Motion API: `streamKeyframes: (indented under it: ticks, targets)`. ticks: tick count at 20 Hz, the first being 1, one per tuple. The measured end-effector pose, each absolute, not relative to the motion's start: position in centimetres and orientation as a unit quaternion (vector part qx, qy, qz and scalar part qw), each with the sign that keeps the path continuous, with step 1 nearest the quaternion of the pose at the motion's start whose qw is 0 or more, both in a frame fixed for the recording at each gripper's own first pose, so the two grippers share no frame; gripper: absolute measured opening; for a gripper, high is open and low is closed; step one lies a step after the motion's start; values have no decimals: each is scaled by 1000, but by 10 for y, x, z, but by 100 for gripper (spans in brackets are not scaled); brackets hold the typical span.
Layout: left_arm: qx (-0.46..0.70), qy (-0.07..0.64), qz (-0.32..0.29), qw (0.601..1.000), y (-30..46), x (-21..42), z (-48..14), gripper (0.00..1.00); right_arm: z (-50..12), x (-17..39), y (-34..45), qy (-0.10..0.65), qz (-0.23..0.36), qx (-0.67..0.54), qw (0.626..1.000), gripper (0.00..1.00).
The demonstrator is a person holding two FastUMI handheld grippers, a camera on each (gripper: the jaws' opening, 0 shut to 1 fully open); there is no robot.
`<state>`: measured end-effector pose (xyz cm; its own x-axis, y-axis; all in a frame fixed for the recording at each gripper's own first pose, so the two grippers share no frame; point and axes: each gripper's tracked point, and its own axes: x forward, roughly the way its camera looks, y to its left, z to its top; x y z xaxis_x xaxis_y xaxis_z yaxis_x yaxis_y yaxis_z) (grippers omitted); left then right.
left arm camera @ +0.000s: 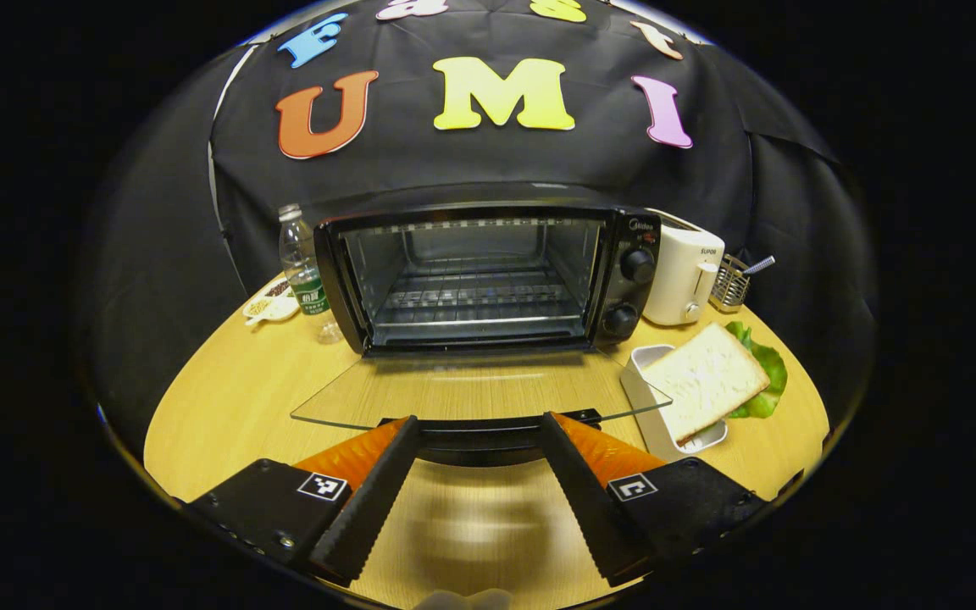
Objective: Open the electric oven with the left hand, put the food in, and close the electric oven.
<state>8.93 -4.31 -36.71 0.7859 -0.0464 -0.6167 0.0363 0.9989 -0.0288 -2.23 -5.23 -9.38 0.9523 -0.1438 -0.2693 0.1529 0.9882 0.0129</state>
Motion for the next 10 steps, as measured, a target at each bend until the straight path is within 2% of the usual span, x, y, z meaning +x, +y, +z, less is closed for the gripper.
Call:
streamKeyframes:
  ticks: [1, 2, 3, 6, 7, 8, 9, 10]
  targets:
    - [-3, 335, -24, 942, -44, 88, -375, 87, -96, -25, -53, 136, -77, 17, 988, 94]
    - [0, 349, -26, 937, -45, 85, -384, 100, -98, -28, -53, 139, -80, 18, 987, 100]
    - [0, 363, -28, 931, -46, 82, -393, 94, -102, -31, -53, 144, -83, 21, 986, 100]
    - [-8, 403, -26, 915, -49, 74, -418, 94, -112, -39, -55, 153, -90, 26, 984, 100]
    - [-8, 402, -26, 915, -48, 73, -417, 94, -115, -42, -55, 158, -92, 26, 983, 93]
    - [-5, 398, -28, 917, -47, 75, -415, 94, -119, -42, -55, 158, -92, 28, 983, 100]
    - [-2, 394, -29, 919, -47, 74, -412, 94, -123, -41, -55, 160, -92, 32, 982, 94]
    - [-3, 386, -37, 922, -47, 76, -406, 100, -130, -38, -55, 163, -88, 38, 982, 100]
